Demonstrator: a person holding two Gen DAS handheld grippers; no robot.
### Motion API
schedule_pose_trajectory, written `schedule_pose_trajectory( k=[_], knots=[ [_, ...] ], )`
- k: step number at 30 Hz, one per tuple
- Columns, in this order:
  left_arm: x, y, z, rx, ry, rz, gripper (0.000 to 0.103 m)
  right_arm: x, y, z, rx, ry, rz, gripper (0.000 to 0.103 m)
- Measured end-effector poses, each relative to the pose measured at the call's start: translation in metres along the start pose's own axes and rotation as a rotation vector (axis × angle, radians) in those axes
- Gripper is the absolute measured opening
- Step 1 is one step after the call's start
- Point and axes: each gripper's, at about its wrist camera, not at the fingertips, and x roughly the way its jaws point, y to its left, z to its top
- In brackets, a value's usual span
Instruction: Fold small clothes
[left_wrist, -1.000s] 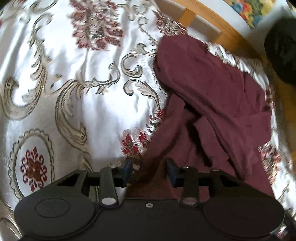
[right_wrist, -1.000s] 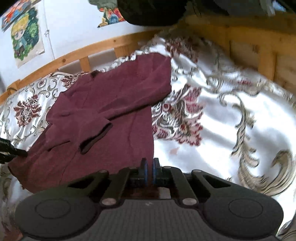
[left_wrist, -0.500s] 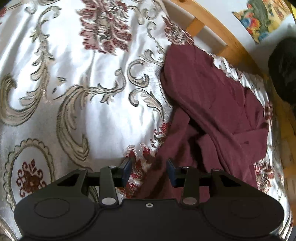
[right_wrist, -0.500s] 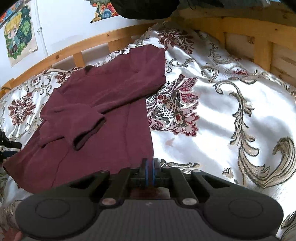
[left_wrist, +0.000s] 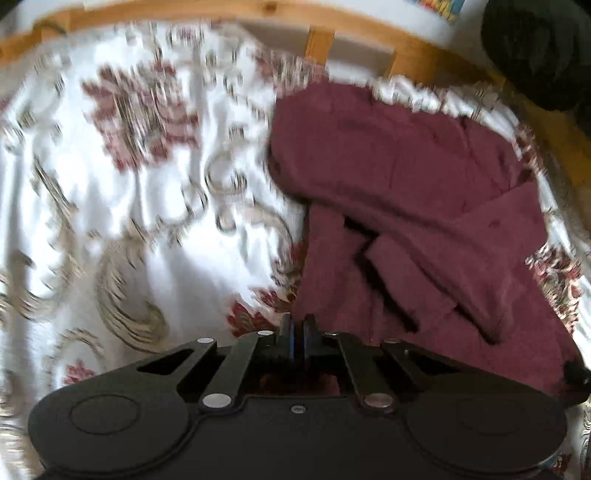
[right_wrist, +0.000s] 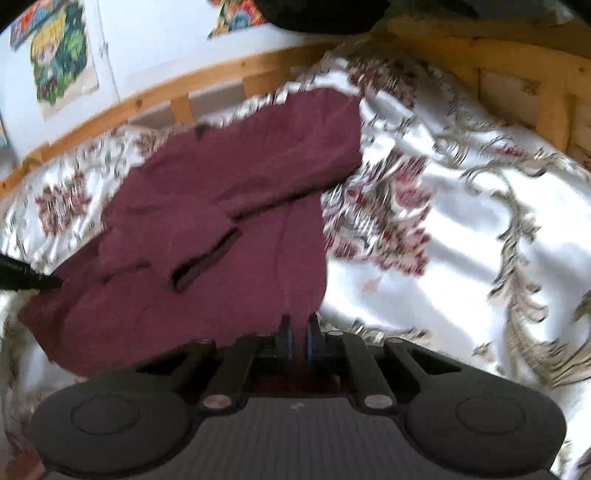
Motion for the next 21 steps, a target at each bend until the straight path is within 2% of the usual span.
schedule_pose_trajectory(
  k=[2,6,8,10,14,17,19,21],
  knots=[
    [-0.02,0.003,-0.001,-0.028,-0.028,-0.008,0.001,-0.018,-0.006,0.009,0.008,-0.039,0.001,0.005],
    [-0.049,0.004,-0.013,-0.078,0.0,-0.055,0.001,-0.051,-0.028,0.02,0.061,-0.061,0.016,0.005],
    [-0.057,0.001,-0.022,-0.076,0.017,-0.086,0.001,-0.063,-0.04,0.021,0.091,-0.043,0.04,0.005],
    [-0.055,-0.003,-0.03,-0.067,0.047,-0.099,0.001,-0.068,-0.046,0.019,0.065,-0.007,0.035,0.005],
    [-0.04,-0.003,-0.043,-0.095,0.1,-0.093,0.001,-0.057,-0.053,0.008,0.05,0.09,0.028,0.006],
    [-0.03,0.002,-0.049,-0.13,0.129,-0.098,0.003,-0.053,-0.045,0.002,0.02,0.108,-0.009,0.009],
    [-0.028,0.002,-0.051,-0.122,0.141,-0.097,0.007,-0.052,-0.043,0.001,-0.001,0.105,-0.027,0.011],
    [-0.028,0.002,-0.052,-0.098,0.138,-0.079,0.025,-0.053,-0.042,0.002,-0.017,0.109,-0.047,0.023]
  ],
)
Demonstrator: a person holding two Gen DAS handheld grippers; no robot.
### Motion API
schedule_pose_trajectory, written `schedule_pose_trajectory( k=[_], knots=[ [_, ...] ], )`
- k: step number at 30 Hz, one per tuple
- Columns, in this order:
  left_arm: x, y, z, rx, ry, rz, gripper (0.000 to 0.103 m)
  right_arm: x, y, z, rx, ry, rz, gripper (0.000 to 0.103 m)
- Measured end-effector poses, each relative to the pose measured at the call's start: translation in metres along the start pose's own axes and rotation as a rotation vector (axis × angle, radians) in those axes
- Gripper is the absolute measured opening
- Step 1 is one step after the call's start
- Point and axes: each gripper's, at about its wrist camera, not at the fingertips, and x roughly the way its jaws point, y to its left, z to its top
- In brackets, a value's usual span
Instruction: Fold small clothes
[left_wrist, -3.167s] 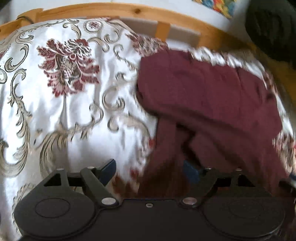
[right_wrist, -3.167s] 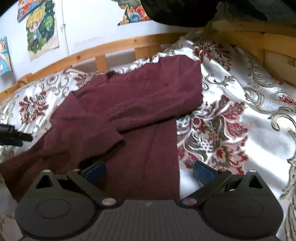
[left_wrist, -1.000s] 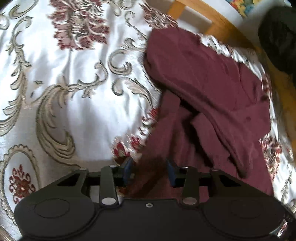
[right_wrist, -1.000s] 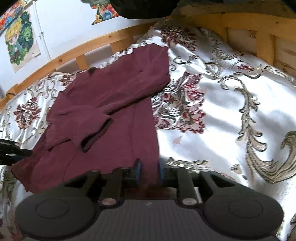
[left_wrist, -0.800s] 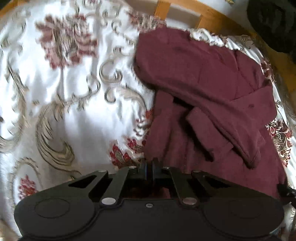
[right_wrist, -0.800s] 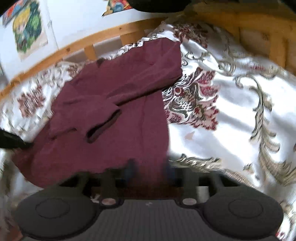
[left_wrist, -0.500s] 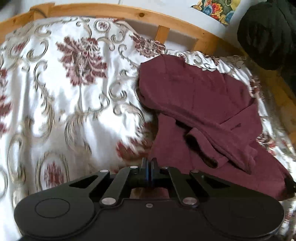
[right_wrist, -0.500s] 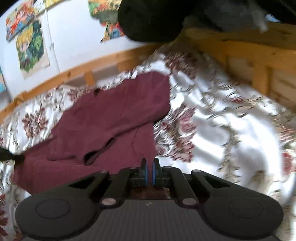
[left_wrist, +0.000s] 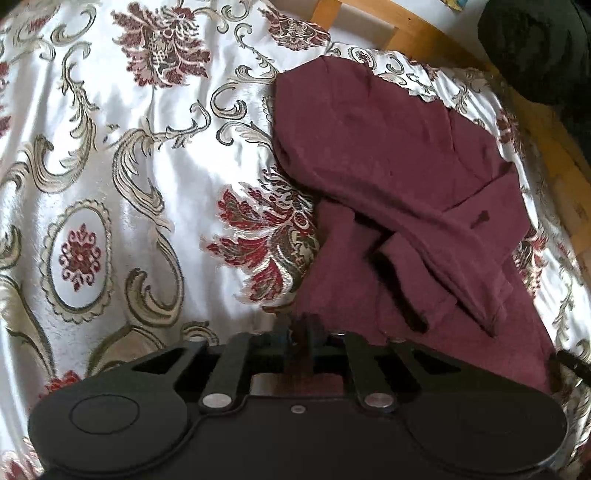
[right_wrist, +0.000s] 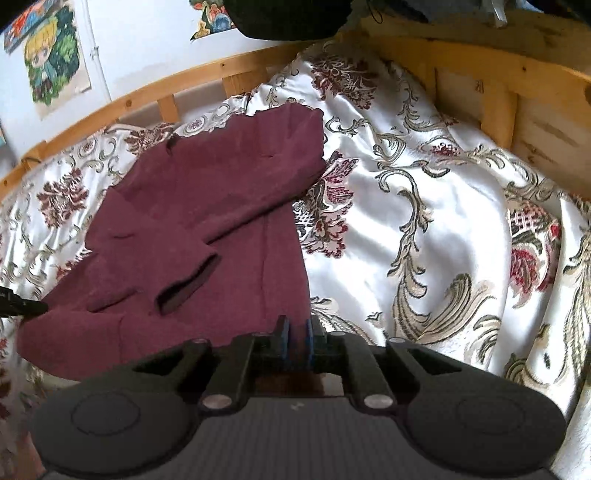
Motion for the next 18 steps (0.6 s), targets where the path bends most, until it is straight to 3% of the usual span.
schedule_pose_trajectory(
  k=[2,6,8,10,14,18],
  knots=[
    [-0.003,0.001,-0.001,0.014,-0.006,0.013,0.042,-0.001,0.001,0.0,-0.013,0.0,-0.003,0.059],
    [-0.02,-0.003,-0.006,0.054,-0.063,0.036,0.086,-0.005,0.013,0.002,-0.138,0.013,0.021,0.078],
    [-0.029,-0.008,-0.01,0.094,-0.101,0.065,0.094,-0.008,0.027,0.001,-0.256,0.027,0.029,0.097],
    [-0.035,-0.016,-0.013,0.14,-0.117,0.08,0.098,-0.01,0.043,-0.004,-0.41,0.051,0.033,0.102],
    [-0.042,-0.035,-0.019,0.235,-0.129,0.093,0.102,-0.006,0.074,-0.027,-0.734,0.09,-0.017,0.102],
    [-0.04,-0.057,-0.019,0.309,-0.125,0.072,0.102,0.014,0.097,-0.054,-0.913,0.125,-0.09,0.102]
  ],
)
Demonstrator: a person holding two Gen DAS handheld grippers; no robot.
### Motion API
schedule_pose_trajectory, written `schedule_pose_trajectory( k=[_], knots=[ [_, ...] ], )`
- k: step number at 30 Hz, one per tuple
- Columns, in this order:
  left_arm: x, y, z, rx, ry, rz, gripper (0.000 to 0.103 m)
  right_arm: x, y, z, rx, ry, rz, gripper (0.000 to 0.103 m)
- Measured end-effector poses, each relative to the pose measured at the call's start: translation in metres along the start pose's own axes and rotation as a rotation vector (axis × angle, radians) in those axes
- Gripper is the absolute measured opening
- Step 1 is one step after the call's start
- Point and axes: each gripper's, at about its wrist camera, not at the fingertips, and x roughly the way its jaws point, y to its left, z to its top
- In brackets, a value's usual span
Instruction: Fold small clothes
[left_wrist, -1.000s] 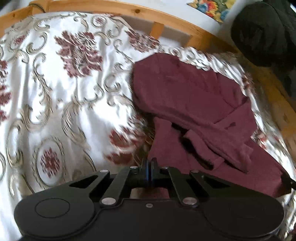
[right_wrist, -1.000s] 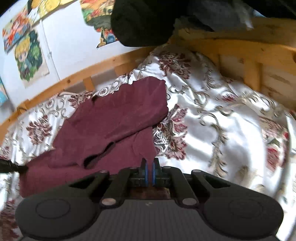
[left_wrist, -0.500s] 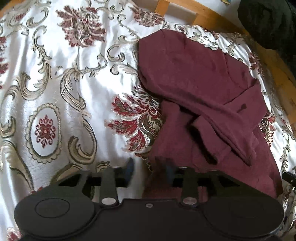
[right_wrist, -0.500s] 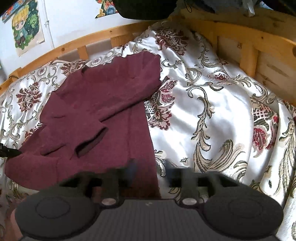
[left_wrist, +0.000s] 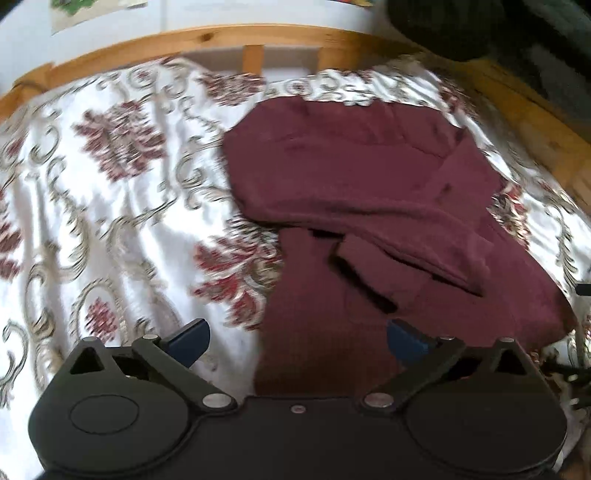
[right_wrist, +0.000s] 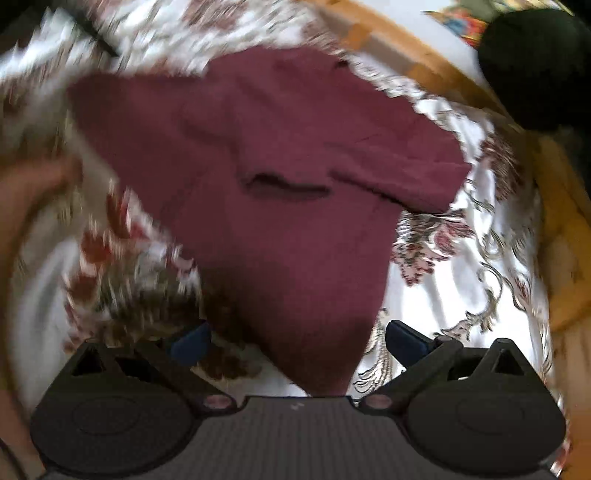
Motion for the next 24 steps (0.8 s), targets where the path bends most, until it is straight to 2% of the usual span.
schedule_pose_trajectory(
  k=[4,7,9,12,15,18,20,22,24],
  knots=[
    [0.007,-0.024,0.005,0.064,0.022,-0.053,0.102,0.012,0.025,0.003,-0.107,-0.034,-0.141,0.102],
    [0.01,-0.046,0.005,0.133,0.013,-0.118,0.102,0.013,0.036,0.003,-0.169,-0.073,-0.207,0.102],
    [0.011,-0.062,0.002,0.188,0.007,-0.151,0.102,0.012,0.038,0.003,-0.179,-0.092,-0.219,0.102],
    [0.014,-0.086,-0.006,0.283,0.006,-0.192,0.102,0.002,0.033,0.001,-0.123,-0.136,-0.18,0.101],
    [0.019,-0.105,-0.015,0.37,0.032,-0.249,0.102,-0.009,0.022,0.001,-0.058,-0.195,-0.158,0.094],
    [0.023,-0.12,-0.022,0.438,0.055,-0.279,0.102,-0.014,0.007,0.002,0.005,-0.235,-0.123,0.073],
    [0.026,-0.128,-0.027,0.478,0.066,-0.276,0.102,-0.018,-0.009,0.002,0.088,-0.25,-0.049,0.048],
    [0.03,-0.137,-0.032,0.518,0.069,-0.256,0.102,-0.019,-0.025,0.001,0.186,-0.262,0.038,0.034],
    [0.037,-0.146,-0.036,0.555,0.077,-0.21,0.102,-0.018,-0.038,0.0,0.265,-0.269,0.104,0.03]
  ],
)
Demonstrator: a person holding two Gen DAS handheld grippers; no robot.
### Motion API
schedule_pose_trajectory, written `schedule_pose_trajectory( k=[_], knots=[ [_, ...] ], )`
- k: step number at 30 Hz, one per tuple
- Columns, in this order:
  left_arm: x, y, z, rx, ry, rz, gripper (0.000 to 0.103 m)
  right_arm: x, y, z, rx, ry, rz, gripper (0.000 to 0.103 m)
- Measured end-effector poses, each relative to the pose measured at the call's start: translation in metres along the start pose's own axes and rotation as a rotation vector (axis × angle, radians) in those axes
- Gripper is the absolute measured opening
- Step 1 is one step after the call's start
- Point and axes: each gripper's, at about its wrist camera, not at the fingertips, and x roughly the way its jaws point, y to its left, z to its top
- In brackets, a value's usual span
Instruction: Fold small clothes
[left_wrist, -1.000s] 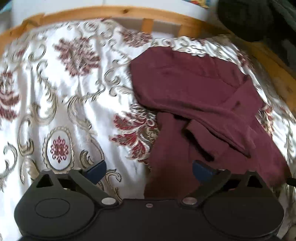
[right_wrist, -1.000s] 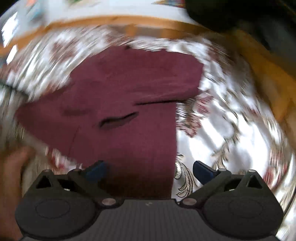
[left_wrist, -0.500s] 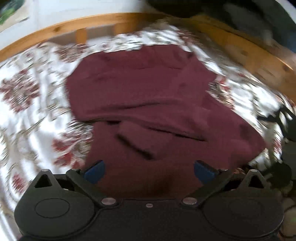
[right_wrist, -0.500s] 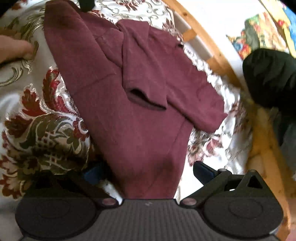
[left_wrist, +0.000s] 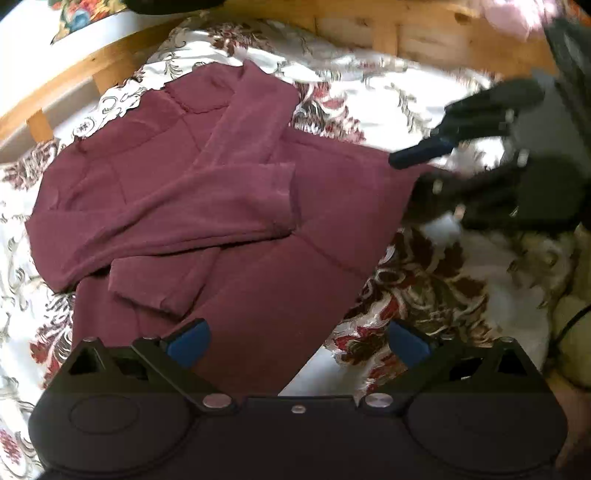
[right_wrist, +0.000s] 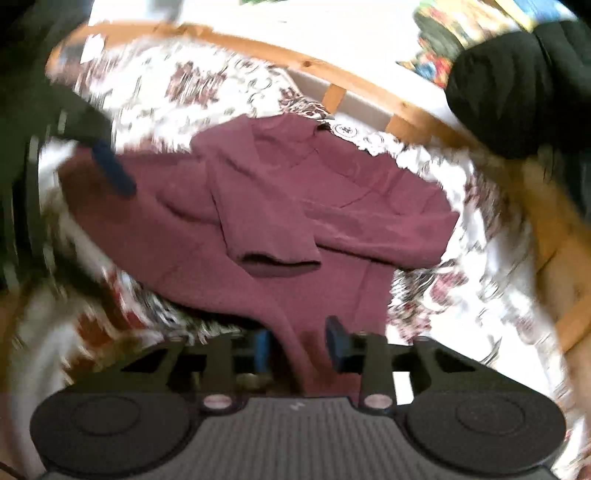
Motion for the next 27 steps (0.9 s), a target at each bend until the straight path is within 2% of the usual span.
schedule_pose_trajectory(
  k=[2,4,7,10,16,21,24,27],
  knots=[
    [0.012,-0.009,0.001,0.046,0.039,0.06,0.098,0.001,-0.012,0.0,0.078,0.005,0.049,0.023],
    [0.019,-0.013,0.0,0.074,0.057,0.098,0.098,0.001,-0.023,-0.002,0.166,0.008,0.108,0.022],
    [0.021,-0.013,0.001,0.075,0.059,0.109,0.098,0.002,-0.043,-0.005,0.282,0.009,0.185,0.022],
    [0.02,-0.009,0.006,0.064,0.05,0.13,0.096,0.001,-0.054,-0.007,0.359,-0.001,0.218,0.022],
    [0.013,-0.001,0.014,0.027,0.0,0.196,0.085,-0.001,-0.058,-0.007,0.396,-0.016,0.218,0.022],
    [0.0,0.006,0.024,0.034,-0.033,0.245,0.056,0.0,-0.055,-0.007,0.4,-0.012,0.203,0.022],
    [-0.006,0.01,0.028,0.043,-0.037,0.242,0.048,0.0,-0.058,-0.008,0.413,-0.014,0.187,0.022],
    [-0.002,0.013,0.024,0.053,-0.003,0.278,0.045,0.003,-0.061,-0.01,0.436,-0.009,0.176,0.022]
  ],
)
